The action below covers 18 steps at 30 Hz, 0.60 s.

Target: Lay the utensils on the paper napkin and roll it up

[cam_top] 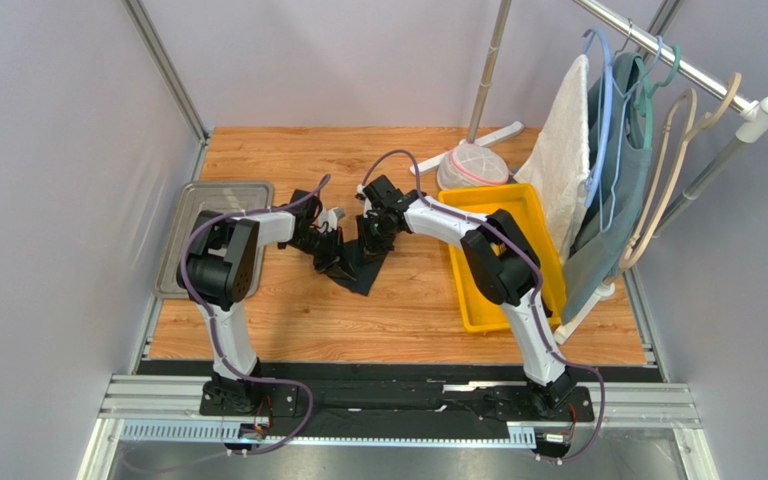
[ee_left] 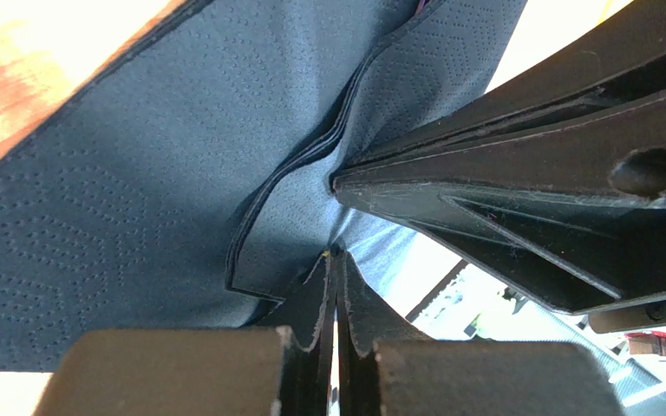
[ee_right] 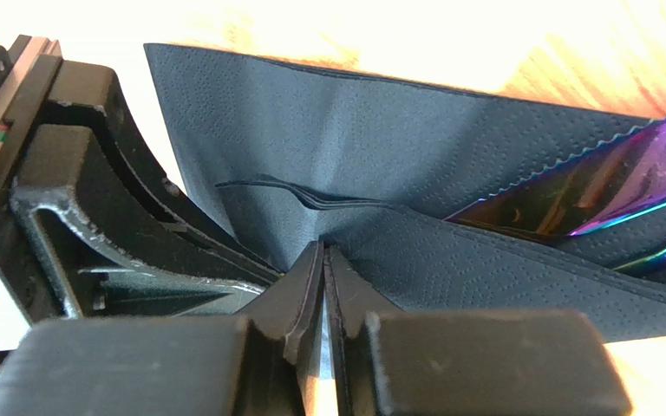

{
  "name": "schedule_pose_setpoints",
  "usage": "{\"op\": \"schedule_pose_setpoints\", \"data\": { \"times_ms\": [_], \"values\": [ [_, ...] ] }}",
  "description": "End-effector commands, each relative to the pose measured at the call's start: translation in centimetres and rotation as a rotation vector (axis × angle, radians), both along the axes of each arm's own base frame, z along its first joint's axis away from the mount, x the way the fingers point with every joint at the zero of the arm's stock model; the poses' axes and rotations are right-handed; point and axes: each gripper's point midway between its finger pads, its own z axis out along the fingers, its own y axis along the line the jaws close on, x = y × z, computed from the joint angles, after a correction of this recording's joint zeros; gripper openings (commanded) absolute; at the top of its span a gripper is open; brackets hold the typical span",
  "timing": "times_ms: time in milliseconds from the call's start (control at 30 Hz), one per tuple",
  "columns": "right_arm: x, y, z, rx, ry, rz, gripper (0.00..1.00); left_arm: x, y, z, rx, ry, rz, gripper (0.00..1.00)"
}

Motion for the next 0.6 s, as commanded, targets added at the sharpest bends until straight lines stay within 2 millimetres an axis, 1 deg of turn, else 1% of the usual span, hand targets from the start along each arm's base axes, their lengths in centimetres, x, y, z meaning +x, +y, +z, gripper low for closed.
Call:
{"op": "schedule_pose_setpoints", "data": {
  "times_ms": [0,67,133,233,267,300,367,467,500,567],
  "values": [
    [0.0,-1.1,-3.2,-0.076,0.001,0.023,0.10,-0.4,1.4,-2.1,0.104,0.034,0.015,0.00],
    [0.3,-0.7,-2.6,-0.060,-0.010,0.027,0.11,-0.5,1.6,-2.3,0.116,0.040,0.018,0.00],
    [0.8,-0.5,-1.4,-0.037,-0.026,0.024,0.15,-0.8,1.7,-2.6,0.122,0.051,0.021,0.00],
    [2.0,0.0,2.1,0.034,-0.075,0.012,0.22,-0.9,1.7,-2.8,0.126,0.056,0.023,0.00],
    [2.2,0.2,2.9,0.052,-0.082,0.010,0.22,-0.9,1.7,-2.8,0.125,0.053,0.023,0.00],
    [2.3,0.2,4.4,0.076,-0.094,0.009,0.22,-0.9,1.8,-2.9,0.127,0.055,0.024,0.00],
    [1.9,0.4,5.5,0.095,-0.095,0.007,0.22,-0.9,1.7,-2.8,0.125,0.053,0.024,0.00],
    [1.1,0.2,5.2,0.087,-0.067,0.008,0.22,-0.6,1.6,-2.5,0.116,0.038,0.024,0.00],
    [0.7,0.1,4.3,0.073,-0.048,0.010,0.21,-0.7,1.6,-2.4,0.116,0.033,0.027,0.00],
    [0.4,0.2,3.4,0.069,-0.020,0.008,0.19,-0.5,1.6,-2.2,0.112,0.020,0.031,0.00]
  ]
}}
